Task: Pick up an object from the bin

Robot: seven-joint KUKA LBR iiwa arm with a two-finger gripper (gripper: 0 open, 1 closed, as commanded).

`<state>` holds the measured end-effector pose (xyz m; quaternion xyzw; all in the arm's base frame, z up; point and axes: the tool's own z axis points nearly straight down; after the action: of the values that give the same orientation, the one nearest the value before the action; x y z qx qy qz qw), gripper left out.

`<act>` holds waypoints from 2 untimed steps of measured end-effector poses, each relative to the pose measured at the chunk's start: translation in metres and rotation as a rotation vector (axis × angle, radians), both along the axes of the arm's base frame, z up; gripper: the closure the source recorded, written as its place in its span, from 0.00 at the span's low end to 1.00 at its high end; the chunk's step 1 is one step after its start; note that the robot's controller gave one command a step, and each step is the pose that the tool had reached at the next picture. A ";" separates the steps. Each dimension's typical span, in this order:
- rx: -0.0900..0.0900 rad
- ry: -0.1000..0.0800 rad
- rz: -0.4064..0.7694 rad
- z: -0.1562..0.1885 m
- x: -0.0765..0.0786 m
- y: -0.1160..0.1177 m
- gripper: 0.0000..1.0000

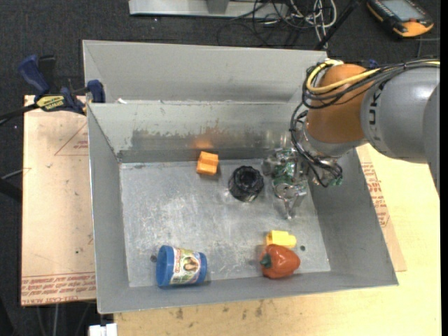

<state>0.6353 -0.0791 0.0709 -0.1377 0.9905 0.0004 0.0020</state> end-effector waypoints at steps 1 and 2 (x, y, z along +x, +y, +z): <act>0.000 0.001 0.000 -0.001 0.000 0.000 0.00; -0.001 -0.002 -0.184 0.002 0.019 0.035 1.00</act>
Offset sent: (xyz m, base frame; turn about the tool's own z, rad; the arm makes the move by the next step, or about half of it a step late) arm 0.0169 0.0355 -0.0009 0.1845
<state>0.6545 -0.0438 0.0734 -0.0462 0.9989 -0.0003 0.0030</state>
